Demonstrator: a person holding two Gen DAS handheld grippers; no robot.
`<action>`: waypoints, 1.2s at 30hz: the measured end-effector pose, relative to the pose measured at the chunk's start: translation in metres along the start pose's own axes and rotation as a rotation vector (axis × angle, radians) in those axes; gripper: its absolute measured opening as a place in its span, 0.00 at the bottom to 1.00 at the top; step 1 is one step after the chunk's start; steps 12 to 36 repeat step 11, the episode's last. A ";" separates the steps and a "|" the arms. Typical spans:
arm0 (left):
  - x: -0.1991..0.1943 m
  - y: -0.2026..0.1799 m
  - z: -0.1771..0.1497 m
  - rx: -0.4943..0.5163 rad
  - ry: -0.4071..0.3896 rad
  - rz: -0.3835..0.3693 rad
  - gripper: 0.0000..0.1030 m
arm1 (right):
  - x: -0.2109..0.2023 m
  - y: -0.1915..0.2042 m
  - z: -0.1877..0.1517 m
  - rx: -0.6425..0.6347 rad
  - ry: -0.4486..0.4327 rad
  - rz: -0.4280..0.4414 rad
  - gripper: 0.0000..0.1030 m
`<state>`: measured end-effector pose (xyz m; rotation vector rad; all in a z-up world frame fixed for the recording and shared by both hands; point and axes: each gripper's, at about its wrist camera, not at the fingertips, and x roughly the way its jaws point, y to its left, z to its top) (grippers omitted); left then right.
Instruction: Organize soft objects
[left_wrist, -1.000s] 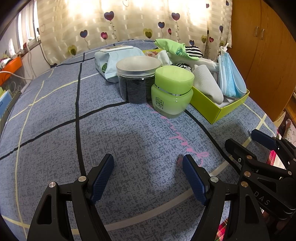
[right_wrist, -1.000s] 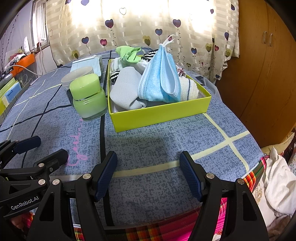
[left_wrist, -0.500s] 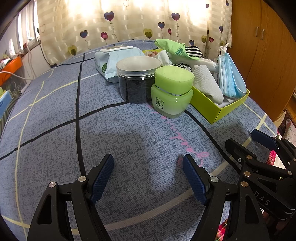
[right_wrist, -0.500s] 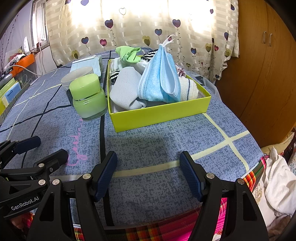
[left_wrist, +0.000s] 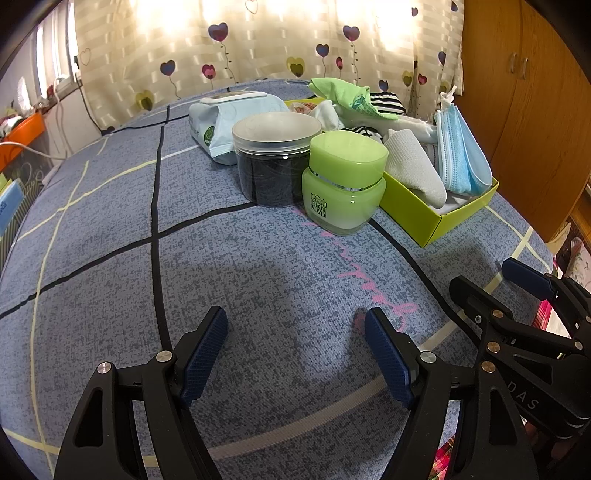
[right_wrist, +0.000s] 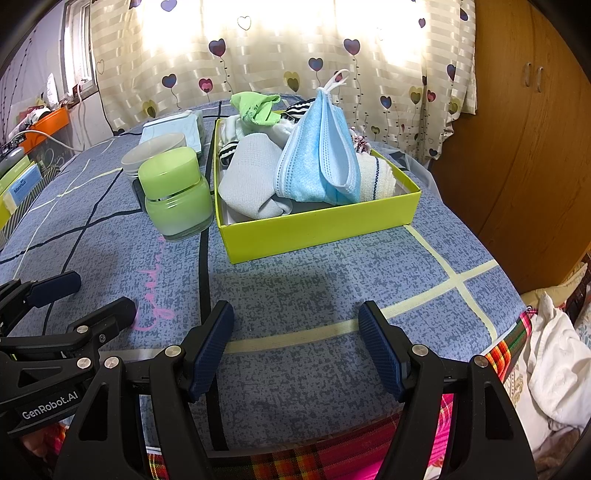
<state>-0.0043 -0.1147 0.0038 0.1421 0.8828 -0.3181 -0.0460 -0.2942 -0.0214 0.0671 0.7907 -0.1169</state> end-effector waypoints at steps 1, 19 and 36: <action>0.000 0.000 0.000 0.000 0.000 0.000 0.75 | 0.000 0.000 0.000 0.000 0.000 0.000 0.69; 0.000 0.000 0.000 0.001 0.001 0.001 0.75 | 0.000 0.000 0.000 0.000 0.000 0.000 0.69; 0.000 0.000 0.000 0.001 0.001 0.001 0.75 | 0.000 0.000 0.000 0.000 0.000 0.000 0.69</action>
